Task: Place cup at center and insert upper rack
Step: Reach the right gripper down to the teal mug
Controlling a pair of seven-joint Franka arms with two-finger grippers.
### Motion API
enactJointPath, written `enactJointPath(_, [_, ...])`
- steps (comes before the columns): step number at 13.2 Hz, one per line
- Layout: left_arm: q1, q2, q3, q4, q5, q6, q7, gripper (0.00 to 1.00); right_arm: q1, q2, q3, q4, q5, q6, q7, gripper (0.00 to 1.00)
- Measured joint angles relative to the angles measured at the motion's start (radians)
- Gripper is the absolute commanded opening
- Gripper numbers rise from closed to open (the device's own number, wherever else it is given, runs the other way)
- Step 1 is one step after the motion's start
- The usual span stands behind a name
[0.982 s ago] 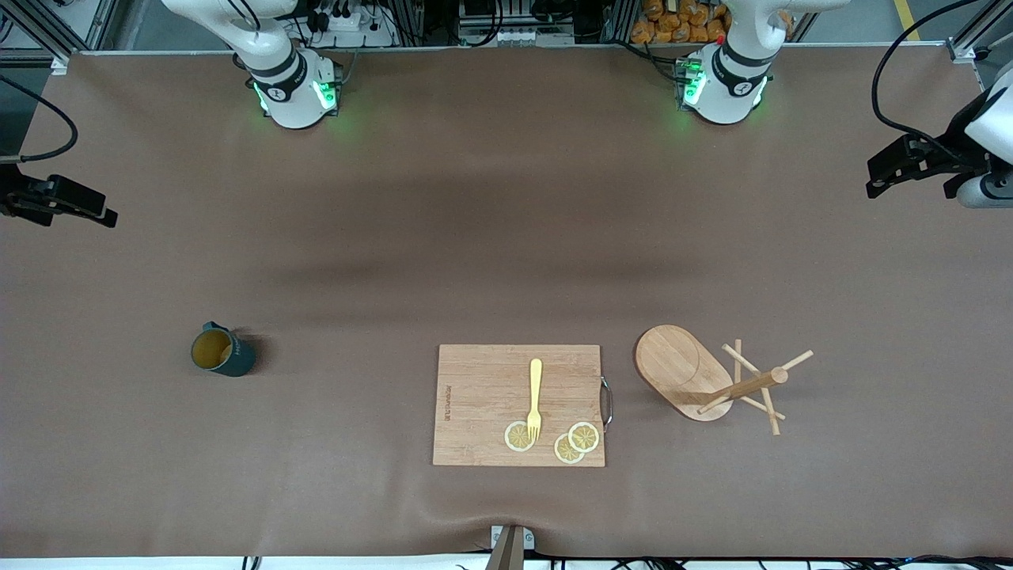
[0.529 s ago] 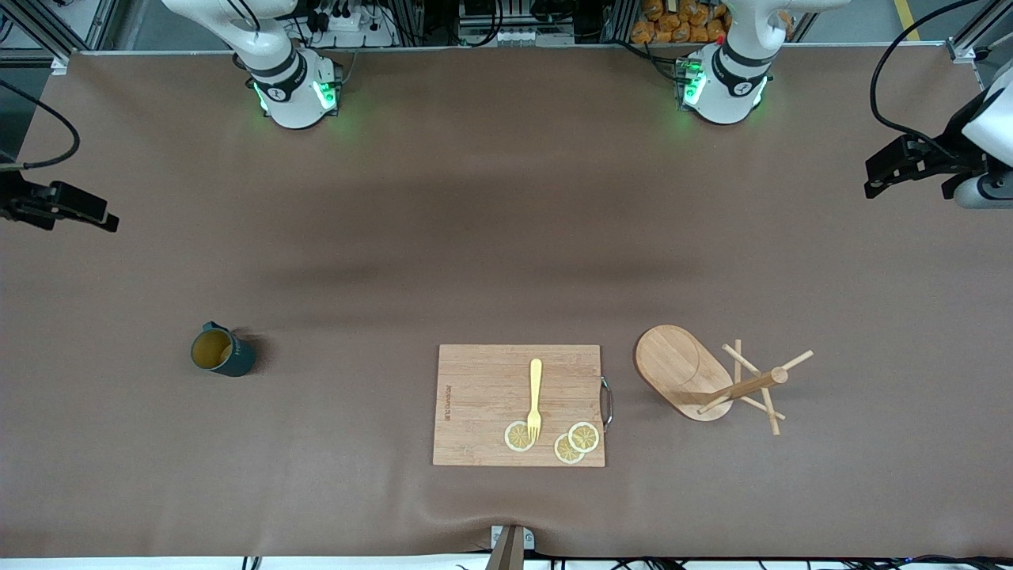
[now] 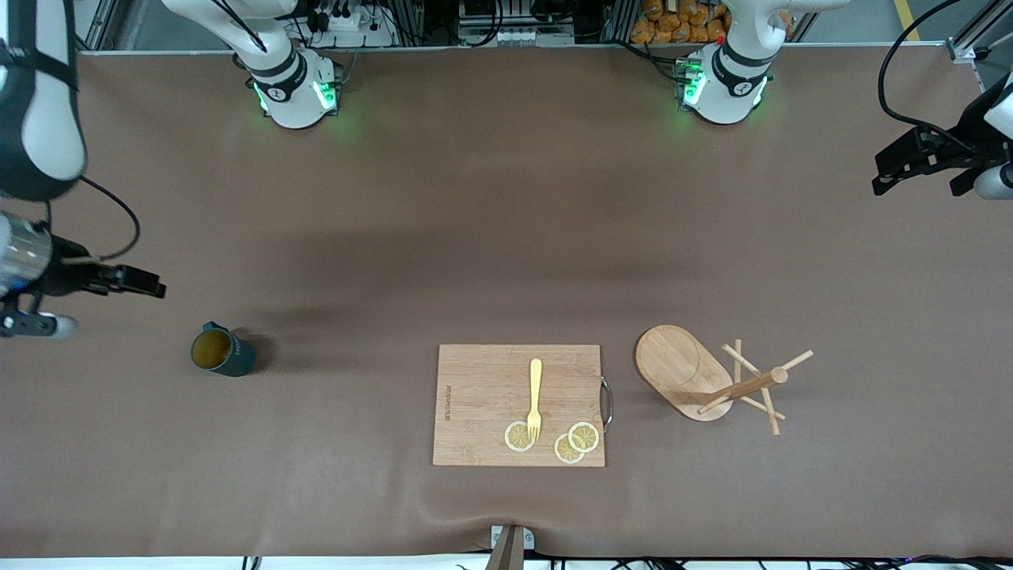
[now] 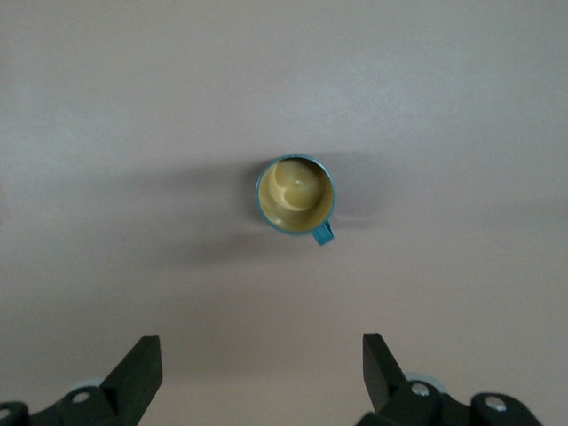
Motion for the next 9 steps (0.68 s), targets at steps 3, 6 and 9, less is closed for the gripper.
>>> enactJointPath(3, [-0.002, 0.003, -0.002, -0.003, 0.0, 0.0, -0.001, 1.0, 0.01, 0.08, 0.007, -0.009, 0.0, 0.09, -0.002, 1.0])
enactJointPath(6, [-0.004, 0.006, -0.009, -0.008, 0.0, -0.013, -0.004, 1.0, 0.021, 0.158, 0.008, -0.011, 0.0, 0.142, -0.002, 1.0])
enactJointPath(9, [-0.009, 0.009, -0.02, -0.011, 0.0, -0.03, -0.024, 1.0, 0.021, 0.234, 0.008, -0.012, 0.0, 0.215, -0.002, 1.0])
